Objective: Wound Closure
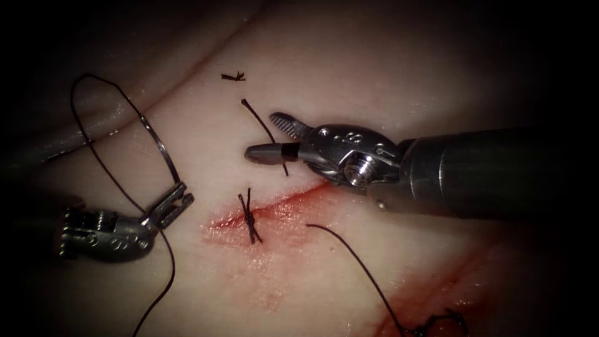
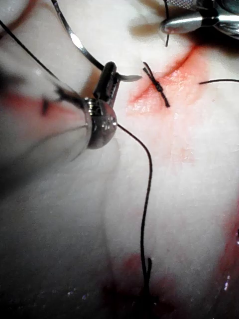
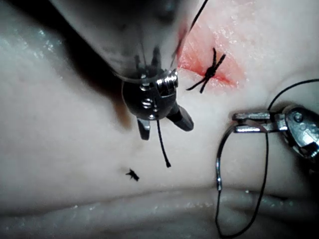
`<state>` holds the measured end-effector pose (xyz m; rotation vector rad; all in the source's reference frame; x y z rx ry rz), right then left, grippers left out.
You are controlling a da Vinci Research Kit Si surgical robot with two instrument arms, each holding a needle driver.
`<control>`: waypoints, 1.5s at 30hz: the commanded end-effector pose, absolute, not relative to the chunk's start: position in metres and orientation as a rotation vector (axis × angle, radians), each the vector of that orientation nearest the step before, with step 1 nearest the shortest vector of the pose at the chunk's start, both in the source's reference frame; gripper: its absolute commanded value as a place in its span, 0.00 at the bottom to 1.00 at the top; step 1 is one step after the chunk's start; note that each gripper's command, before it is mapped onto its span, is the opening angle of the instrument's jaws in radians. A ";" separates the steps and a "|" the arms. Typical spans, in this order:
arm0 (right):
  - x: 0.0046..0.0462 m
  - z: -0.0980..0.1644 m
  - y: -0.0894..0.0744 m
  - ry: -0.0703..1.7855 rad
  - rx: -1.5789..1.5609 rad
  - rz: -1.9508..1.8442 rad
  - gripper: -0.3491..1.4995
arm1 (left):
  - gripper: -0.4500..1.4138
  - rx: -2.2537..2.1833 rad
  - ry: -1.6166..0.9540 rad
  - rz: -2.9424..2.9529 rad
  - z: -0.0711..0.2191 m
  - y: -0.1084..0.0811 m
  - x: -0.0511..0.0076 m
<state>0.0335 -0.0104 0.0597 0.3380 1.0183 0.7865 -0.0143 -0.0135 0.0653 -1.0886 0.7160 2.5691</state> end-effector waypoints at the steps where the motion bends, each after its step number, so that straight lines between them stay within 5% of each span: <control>1: 0.0348 0.061 -0.011 1.023 0.335 0.777 0.84 | 0.00 -1.090 0.711 2.570 0.066 -0.014 -0.0148; 3: 0.0351 0.061 -0.011 1.024 0.329 0.771 0.79 | 0.00 -1.090 0.712 2.570 0.066 -0.014 -0.0148; 4: 0.0351 0.061 -0.011 1.021 0.318 0.770 0.62 | 0.00 -1.089 0.712 2.570 0.066 -0.014 -0.0148; 6: 0.0350 0.061 -0.011 1.009 0.307 0.772 0.08 | 0.00 -1.089 0.712 2.570 0.066 -0.014 -0.0148; 7: 0.0348 0.061 -0.011 1.002 0.307 0.772 0.00 | 0.00 -1.089 0.711 2.570 0.066 -0.014 -0.0147; 29: 0.0333 0.055 -0.008 1.170 0.244 0.876 0.00 | 0.00 -0.523 0.905 2.779 0.064 -0.013 -0.0106; 30: 0.0333 0.055 -0.008 1.174 0.242 0.870 0.00 | 0.03 -0.520 0.901 2.785 0.064 -0.013 -0.0108; 32: 0.0332 0.055 -0.008 1.185 0.239 0.857 0.00 | 0.36 -0.524 0.908 2.783 0.065 -0.013 -0.0108; 34: 0.0331 0.055 -0.008 1.198 0.225 0.844 0.34 | 0.51 -0.522 0.915 2.788 0.065 -0.013 -0.0107; 35: 0.0329 0.055 -0.008 1.205 0.221 0.839 0.48 | 0.68 -0.527 0.907 2.772 0.065 -0.013 -0.0107; 38: 0.0323 0.055 -0.008 1.221 0.217 0.831 0.73 | 0.90 -0.542 0.867 2.708 0.065 -0.013 -0.0105; 45: 0.0295 0.055 -0.009 1.261 0.227 0.809 0.81 | 0.97 -0.618 0.718 2.592 0.062 -0.012 -0.0108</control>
